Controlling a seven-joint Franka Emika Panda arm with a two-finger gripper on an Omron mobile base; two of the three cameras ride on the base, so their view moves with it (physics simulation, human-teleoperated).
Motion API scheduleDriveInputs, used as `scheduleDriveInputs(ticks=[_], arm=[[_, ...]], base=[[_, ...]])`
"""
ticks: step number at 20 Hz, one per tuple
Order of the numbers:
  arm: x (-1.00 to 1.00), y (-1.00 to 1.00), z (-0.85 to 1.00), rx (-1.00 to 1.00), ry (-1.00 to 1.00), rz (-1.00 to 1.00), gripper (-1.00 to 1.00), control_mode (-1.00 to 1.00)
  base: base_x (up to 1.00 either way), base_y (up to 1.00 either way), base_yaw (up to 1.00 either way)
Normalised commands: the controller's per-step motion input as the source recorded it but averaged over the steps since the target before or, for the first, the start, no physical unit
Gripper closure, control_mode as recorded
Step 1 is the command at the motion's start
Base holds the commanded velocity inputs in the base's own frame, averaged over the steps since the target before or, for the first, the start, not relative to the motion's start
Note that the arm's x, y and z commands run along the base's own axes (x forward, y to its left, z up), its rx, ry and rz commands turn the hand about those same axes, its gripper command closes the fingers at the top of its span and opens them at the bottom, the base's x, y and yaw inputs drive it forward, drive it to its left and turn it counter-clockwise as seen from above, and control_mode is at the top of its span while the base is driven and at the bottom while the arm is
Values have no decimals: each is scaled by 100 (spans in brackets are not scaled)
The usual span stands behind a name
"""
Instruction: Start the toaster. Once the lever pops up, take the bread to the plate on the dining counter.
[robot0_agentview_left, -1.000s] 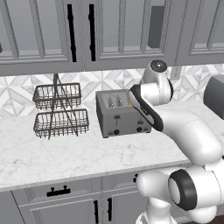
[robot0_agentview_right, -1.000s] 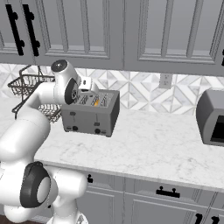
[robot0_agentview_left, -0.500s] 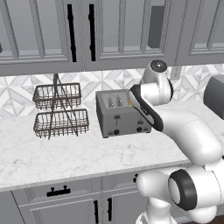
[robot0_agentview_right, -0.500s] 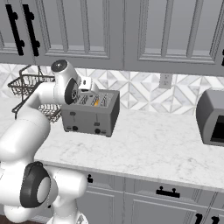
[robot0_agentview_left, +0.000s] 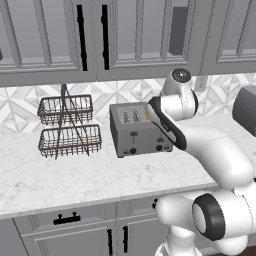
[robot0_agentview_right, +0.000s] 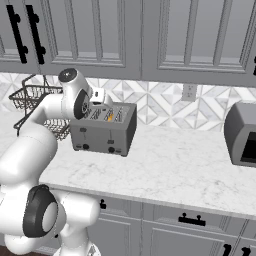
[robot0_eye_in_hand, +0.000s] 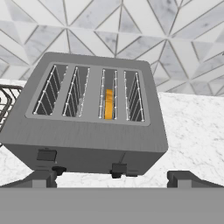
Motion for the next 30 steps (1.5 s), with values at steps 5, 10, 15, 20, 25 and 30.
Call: scheduleDriveInputs(ticks=[5,10,15,20,25,30], arm=[[0,0,0,0,0,0,-100,-100],[0,0,0,0,0,0,-100,-100],[0,0,0,0,0,0,-100,-100],[0,0,0,0,0,0,-100,-100],[0,0,0,0,0,0,-100,-100],[0,0,0,0,0,0,-100,-100]], base=[[0,0,0],[0,0,0],[0,0,0],[0,0,0],[0,0,0],[0,0,0]])
